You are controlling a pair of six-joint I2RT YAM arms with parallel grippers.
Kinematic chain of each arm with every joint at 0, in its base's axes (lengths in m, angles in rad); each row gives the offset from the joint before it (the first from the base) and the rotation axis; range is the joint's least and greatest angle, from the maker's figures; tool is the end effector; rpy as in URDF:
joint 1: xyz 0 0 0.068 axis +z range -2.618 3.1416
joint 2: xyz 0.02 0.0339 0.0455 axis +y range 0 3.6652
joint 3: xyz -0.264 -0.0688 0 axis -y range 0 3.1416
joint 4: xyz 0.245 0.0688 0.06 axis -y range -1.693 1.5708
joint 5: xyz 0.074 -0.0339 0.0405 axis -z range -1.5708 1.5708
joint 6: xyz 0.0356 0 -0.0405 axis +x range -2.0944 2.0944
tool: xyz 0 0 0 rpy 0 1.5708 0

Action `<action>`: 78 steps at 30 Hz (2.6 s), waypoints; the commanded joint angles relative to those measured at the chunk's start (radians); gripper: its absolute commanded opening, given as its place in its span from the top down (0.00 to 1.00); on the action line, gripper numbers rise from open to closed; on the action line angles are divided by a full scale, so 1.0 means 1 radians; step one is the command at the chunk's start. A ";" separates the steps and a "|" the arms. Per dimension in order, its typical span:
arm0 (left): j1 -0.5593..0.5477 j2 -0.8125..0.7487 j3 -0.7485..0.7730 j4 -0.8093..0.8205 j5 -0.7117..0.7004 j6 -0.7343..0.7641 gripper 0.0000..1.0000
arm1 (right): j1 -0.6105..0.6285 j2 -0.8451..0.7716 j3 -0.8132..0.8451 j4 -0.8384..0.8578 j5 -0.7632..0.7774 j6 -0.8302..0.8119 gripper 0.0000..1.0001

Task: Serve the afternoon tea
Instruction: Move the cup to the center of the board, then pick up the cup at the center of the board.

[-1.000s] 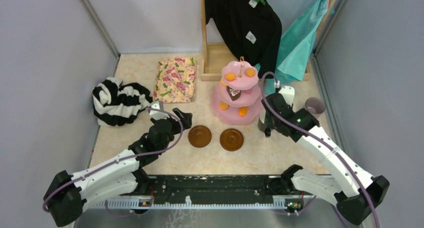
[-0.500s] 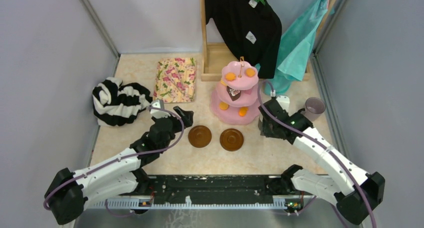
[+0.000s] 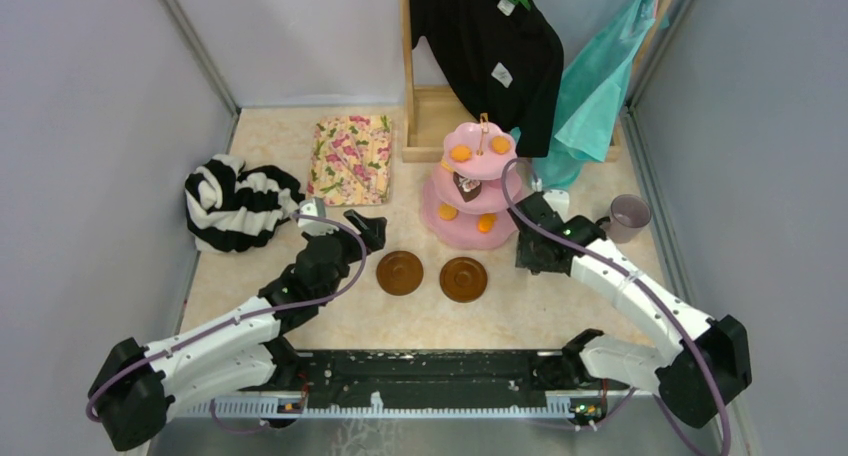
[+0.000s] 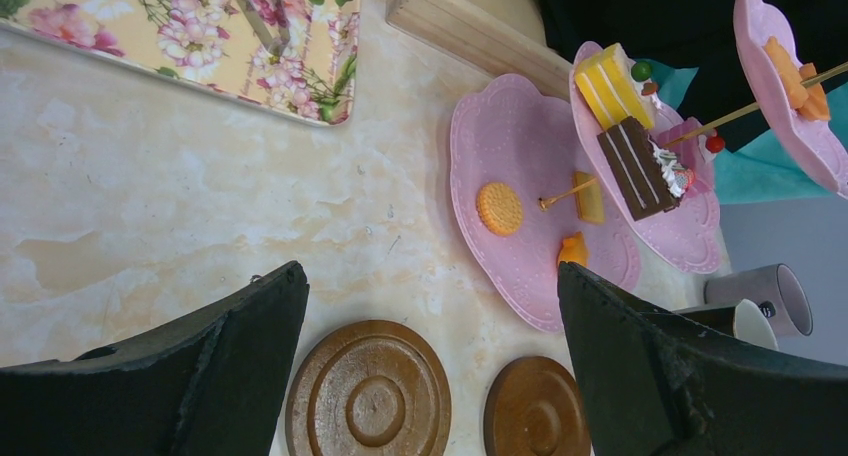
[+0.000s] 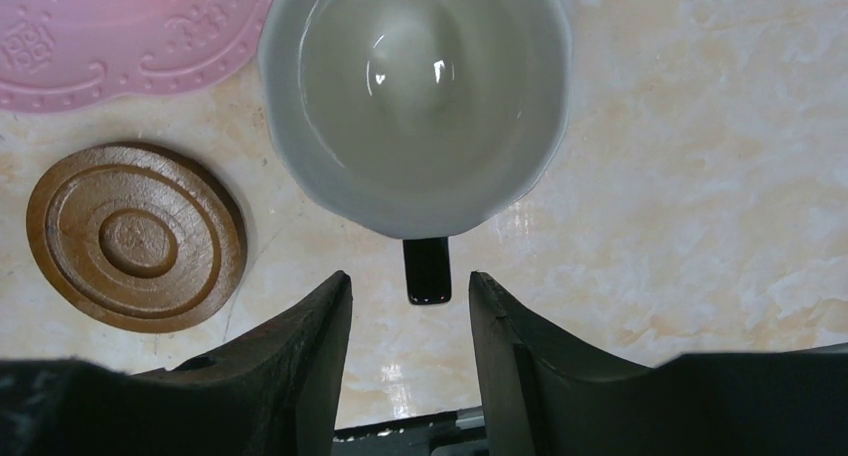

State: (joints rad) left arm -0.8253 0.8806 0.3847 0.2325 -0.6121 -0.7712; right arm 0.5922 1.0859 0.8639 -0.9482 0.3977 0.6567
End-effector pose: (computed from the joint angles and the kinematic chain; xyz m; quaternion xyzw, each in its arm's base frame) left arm 0.1477 -0.1298 0.2264 -0.1627 0.7616 -0.2483 0.5760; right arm 0.1660 0.0951 0.2533 0.0703 0.9589 -0.0430 0.2714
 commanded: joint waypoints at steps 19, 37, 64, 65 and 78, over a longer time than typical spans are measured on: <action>-0.007 0.012 -0.014 0.076 -0.055 -0.021 0.01 | -0.117 0.057 -0.041 0.167 -0.069 -0.104 0.56; -0.009 -0.079 -0.043 0.021 -0.086 -0.030 0.01 | -0.117 0.019 -0.083 0.206 -0.049 -0.048 0.93; -0.009 -0.105 -0.047 -0.010 -0.105 -0.053 0.01 | -0.015 -0.102 0.016 0.073 0.019 -0.066 1.00; -0.009 -0.106 -0.048 -0.010 -0.106 -0.053 0.01 | -0.008 -0.104 0.023 0.066 0.025 -0.064 1.00; -0.008 -0.098 -0.038 -0.022 -0.154 -0.049 0.01 | 0.190 -0.141 0.107 -0.002 0.078 -0.031 1.00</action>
State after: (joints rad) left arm -0.8253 0.7872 0.3439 0.2226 -0.7326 -0.8177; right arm 0.6834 0.9821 0.8730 -0.9813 0.4061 0.6025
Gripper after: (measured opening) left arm 0.994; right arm 0.198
